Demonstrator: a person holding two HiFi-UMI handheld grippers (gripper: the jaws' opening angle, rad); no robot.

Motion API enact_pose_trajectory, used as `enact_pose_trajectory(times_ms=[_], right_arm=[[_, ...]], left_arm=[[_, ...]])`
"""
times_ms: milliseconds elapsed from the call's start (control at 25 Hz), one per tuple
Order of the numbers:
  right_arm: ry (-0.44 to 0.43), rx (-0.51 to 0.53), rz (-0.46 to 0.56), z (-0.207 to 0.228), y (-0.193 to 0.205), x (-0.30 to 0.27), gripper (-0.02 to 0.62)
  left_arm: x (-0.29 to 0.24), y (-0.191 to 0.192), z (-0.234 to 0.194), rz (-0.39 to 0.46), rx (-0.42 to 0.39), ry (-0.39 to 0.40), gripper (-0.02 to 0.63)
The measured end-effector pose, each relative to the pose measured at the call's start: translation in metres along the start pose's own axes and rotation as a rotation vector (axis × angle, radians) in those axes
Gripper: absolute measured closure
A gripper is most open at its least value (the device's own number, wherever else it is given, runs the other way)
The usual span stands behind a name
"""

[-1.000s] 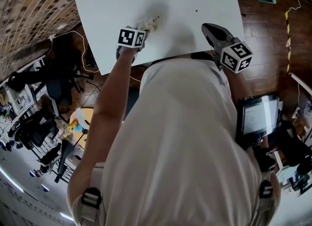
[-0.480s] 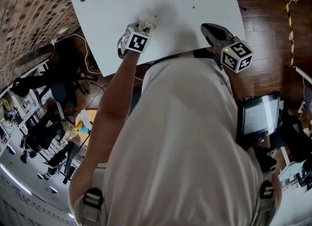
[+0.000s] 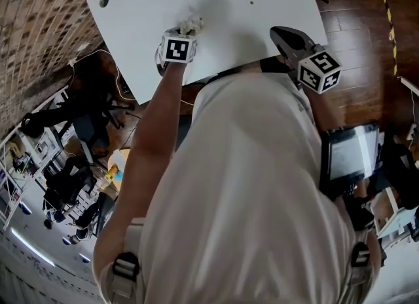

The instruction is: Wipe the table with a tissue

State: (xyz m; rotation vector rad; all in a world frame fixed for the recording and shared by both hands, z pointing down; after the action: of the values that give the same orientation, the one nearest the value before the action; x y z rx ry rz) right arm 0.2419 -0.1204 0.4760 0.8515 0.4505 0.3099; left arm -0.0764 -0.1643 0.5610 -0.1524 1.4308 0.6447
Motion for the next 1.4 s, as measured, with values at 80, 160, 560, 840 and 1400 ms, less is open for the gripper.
enact_pose_trajectory(times_ms=[80,160,560,840,1400], right_arm=[[0.008,0.002,0.001,0.0,0.002,0.002,0.588],[0.017,0.01,-0.008,-0.001,0.004,0.007,0.588],[0.022,0.014,-0.023,-0.004,0.014,0.015,0.588],[-0.031,0.038,-0.044,-0.009,0.006,-0.005,0.588],[-0.072,0.055,-0.084,-0.015,0.012,-0.01,0.588]], left_arm=[[-0.005,-0.003,0.0,-0.003,-0.031,0.006,0.526],[-0.008,-0.015,0.004,0.018,-0.066,0.021,0.528],[-0.017,-0.053,0.046,0.114,-0.245,0.084,0.547],[0.002,-0.012,0.072,0.141,-0.259,0.167,0.538],[0.016,0.064,-0.028,0.117,0.197,-0.026,0.513]])
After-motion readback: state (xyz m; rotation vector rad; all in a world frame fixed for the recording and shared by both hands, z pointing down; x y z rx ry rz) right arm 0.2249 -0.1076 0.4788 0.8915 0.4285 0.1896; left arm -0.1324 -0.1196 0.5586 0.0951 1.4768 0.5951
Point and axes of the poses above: the fingertips, and each gripper's own axes: x backward along the fingers, z to its right, y out of its underside, the point moved 7 cm from there along x, backward along the fingers, and after that the axes turned 9 degrees about -y, right-handed, at the moved point
